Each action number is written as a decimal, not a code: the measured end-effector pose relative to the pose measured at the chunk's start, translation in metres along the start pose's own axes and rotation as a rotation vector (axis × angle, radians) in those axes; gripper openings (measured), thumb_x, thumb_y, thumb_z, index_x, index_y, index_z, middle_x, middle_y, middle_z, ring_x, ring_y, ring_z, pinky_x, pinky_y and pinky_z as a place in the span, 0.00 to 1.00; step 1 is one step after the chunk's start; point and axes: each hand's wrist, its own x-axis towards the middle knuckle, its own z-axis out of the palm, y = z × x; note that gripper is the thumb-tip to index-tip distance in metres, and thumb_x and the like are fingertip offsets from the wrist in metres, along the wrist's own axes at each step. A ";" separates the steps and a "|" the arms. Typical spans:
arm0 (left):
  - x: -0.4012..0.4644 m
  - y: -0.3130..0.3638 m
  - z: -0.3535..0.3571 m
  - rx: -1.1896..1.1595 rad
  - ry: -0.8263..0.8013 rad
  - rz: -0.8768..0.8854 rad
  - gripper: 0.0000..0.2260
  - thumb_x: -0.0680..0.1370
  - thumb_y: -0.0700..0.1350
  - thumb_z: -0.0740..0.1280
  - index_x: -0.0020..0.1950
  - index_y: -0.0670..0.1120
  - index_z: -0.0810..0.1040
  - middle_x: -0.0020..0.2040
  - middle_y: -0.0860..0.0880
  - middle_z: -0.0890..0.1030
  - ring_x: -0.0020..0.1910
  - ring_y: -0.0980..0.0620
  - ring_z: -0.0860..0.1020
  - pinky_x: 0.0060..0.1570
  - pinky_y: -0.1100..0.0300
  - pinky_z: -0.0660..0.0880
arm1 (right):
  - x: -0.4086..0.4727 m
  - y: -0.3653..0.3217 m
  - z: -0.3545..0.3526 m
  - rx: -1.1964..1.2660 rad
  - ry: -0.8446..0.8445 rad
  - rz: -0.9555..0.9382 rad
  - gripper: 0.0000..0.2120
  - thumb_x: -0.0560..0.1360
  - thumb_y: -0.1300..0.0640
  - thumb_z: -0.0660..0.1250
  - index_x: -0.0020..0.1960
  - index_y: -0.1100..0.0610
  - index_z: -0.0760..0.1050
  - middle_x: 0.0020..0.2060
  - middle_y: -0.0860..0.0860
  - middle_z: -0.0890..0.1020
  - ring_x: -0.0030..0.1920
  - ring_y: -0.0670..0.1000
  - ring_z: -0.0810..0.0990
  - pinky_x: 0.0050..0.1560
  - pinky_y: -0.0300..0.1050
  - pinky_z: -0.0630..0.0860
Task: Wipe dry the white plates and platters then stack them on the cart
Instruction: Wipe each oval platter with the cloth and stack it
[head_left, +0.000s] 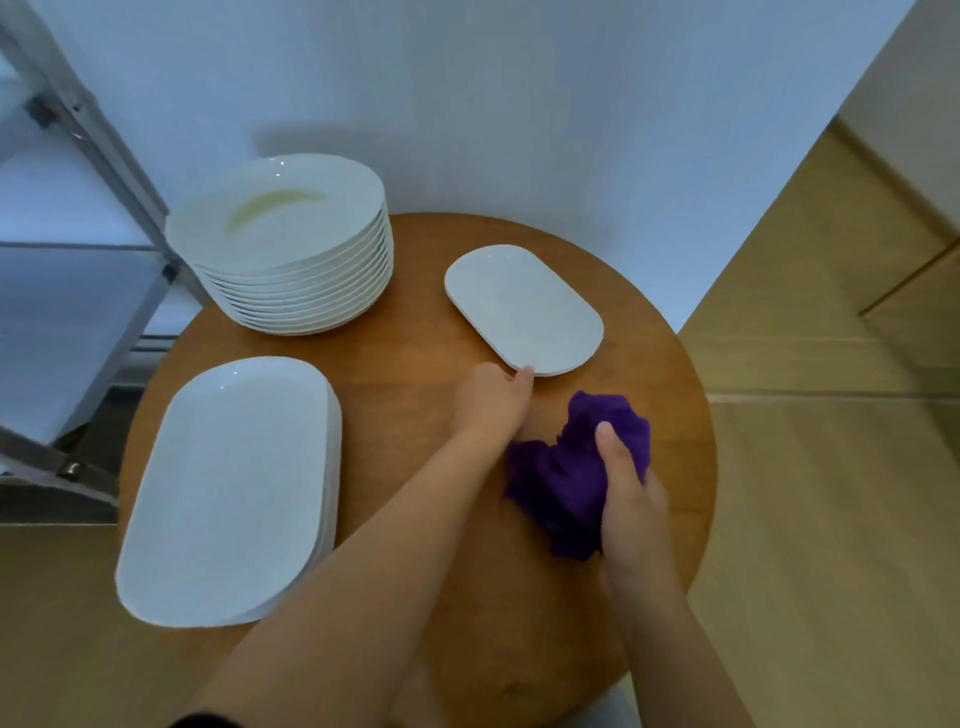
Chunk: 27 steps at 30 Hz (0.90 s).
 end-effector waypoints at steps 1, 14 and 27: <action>0.007 0.002 0.006 -0.038 -0.003 -0.042 0.18 0.78 0.56 0.61 0.42 0.42 0.78 0.39 0.46 0.81 0.39 0.47 0.80 0.39 0.56 0.76 | 0.006 -0.001 -0.002 0.003 0.002 -0.001 0.11 0.72 0.44 0.68 0.52 0.47 0.77 0.40 0.46 0.85 0.40 0.48 0.84 0.32 0.38 0.77; 0.024 0.007 0.016 -0.332 0.101 -0.274 0.13 0.77 0.45 0.61 0.35 0.42 0.75 0.29 0.47 0.79 0.26 0.53 0.76 0.25 0.63 0.71 | 0.024 0.001 -0.017 -0.003 0.043 0.055 0.11 0.71 0.43 0.69 0.51 0.45 0.76 0.48 0.48 0.83 0.48 0.51 0.82 0.38 0.42 0.78; -0.047 -0.038 -0.021 -0.495 0.079 -0.233 0.12 0.77 0.41 0.61 0.35 0.41 0.75 0.28 0.47 0.80 0.22 0.56 0.75 0.24 0.63 0.76 | -0.019 0.001 -0.008 0.000 0.049 0.103 0.11 0.72 0.44 0.69 0.51 0.45 0.75 0.46 0.50 0.83 0.46 0.53 0.83 0.34 0.42 0.78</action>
